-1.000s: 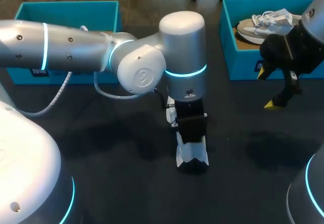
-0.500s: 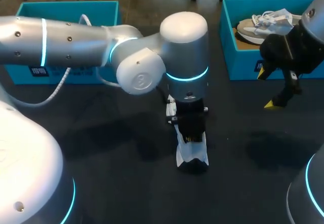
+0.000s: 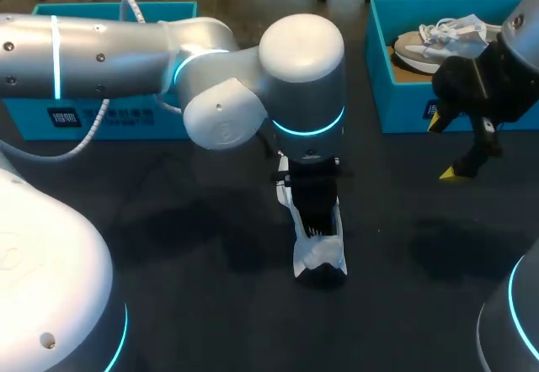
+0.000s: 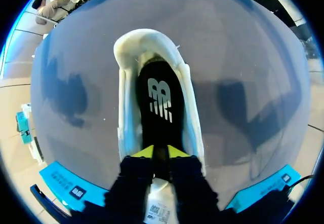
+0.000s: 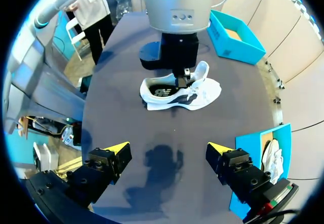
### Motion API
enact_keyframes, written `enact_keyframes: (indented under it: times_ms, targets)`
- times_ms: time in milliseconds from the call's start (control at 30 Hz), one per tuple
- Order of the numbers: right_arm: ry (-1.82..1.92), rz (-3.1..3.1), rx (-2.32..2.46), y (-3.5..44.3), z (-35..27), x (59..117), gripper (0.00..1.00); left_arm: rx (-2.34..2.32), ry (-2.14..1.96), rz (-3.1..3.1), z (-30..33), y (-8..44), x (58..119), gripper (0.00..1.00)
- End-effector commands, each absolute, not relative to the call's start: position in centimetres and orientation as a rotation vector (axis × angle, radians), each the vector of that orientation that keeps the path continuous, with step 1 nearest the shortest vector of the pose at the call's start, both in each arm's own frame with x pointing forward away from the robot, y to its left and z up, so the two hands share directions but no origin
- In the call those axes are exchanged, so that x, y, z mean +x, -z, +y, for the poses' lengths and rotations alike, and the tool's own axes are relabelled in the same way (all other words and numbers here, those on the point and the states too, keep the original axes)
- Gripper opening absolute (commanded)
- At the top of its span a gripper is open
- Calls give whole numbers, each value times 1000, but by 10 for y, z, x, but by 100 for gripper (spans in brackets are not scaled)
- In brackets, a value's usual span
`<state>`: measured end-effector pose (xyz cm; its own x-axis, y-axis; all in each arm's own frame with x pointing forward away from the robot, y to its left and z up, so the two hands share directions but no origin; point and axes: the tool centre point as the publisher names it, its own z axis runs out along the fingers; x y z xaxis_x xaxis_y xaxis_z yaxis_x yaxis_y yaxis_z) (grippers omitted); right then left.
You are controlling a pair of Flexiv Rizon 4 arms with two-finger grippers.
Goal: Take the shoe out of the shoebox, open the shoe tongue, remove and reinsert the insole, then place the shoe into the shoebox
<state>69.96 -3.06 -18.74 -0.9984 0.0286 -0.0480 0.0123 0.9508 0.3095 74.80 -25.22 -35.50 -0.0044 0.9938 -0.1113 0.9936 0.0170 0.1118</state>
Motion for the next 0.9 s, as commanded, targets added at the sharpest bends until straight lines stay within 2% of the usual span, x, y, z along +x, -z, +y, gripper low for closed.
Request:
enact_keyframes:
  times_ms: [33,900]
  targets:
    - [-478,3055,34,188,-29,702,100,2144,-26,2128,-249,346,746,100]
    - [-478,3055,34,188,-29,702,100,2194,-47,2164,-236,340,757,100]
